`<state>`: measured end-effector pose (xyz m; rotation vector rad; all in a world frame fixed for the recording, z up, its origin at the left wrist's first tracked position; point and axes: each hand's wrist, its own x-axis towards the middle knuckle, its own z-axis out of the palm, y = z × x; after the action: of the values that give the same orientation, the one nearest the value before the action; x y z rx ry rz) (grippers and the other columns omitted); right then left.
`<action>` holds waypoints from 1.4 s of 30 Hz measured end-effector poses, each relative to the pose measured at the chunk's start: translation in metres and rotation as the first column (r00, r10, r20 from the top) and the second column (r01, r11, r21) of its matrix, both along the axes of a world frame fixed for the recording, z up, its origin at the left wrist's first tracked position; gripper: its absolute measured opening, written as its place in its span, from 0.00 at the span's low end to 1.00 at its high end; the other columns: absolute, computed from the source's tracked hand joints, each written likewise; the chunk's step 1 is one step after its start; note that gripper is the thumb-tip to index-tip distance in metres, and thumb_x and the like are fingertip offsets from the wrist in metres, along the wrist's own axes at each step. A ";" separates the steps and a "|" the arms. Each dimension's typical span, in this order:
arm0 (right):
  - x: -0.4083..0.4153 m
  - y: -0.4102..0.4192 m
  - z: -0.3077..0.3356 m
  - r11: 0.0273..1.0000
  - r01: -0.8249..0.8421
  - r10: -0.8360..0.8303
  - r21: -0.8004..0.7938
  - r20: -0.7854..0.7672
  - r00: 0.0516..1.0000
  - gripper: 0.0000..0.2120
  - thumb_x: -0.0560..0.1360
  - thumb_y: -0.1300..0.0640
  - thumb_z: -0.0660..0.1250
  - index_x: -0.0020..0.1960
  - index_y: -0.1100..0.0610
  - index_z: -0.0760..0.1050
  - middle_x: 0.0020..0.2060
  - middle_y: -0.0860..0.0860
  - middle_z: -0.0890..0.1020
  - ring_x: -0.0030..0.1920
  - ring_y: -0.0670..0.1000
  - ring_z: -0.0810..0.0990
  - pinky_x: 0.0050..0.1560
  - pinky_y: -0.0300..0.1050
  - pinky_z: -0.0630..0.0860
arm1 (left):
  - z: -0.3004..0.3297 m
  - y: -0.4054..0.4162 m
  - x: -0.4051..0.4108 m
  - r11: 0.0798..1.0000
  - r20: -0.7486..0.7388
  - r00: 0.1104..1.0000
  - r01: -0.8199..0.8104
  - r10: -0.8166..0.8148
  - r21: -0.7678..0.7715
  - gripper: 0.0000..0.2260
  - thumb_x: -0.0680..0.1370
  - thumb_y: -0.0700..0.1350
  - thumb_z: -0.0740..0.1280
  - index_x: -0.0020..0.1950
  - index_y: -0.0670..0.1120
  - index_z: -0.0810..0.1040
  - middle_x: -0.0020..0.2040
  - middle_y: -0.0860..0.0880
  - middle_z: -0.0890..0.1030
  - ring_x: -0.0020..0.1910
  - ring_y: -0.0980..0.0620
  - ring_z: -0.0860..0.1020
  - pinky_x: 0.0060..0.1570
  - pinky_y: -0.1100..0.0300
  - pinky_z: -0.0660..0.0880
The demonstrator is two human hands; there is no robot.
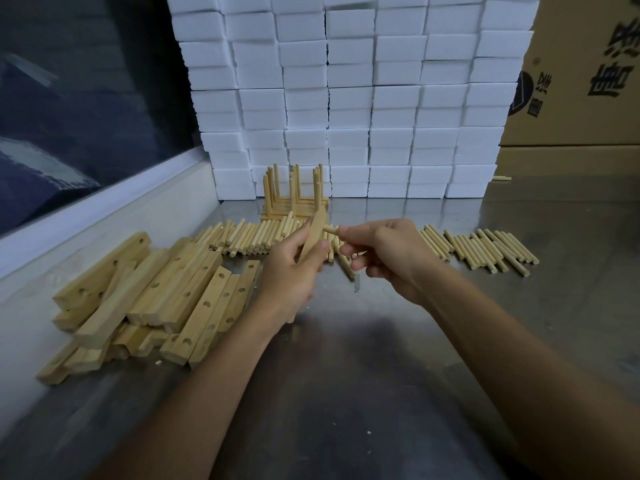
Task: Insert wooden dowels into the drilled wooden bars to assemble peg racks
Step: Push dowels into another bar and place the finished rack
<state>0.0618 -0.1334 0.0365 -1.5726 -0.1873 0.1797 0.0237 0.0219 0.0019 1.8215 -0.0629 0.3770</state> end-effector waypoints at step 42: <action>0.020 -0.006 -0.032 0.910 0.413 -0.379 -0.029 0.340 0.860 0.03 0.73 0.53 0.74 0.45 0.52 0.82 0.38 0.47 0.84 0.38 0.45 0.82 0.41 0.41 0.81 | -0.009 0.005 0.012 0.770 -0.303 0.950 -0.141 -0.071 -0.623 0.14 0.84 0.48 0.59 0.59 0.40 0.76 0.30 0.46 0.73 0.21 0.53 0.68 0.18 0.63 0.63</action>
<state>0.0821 -0.1393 0.0043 -1.7001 -0.1089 -0.4080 0.0353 0.0271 -0.0075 1.1739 0.2942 0.1033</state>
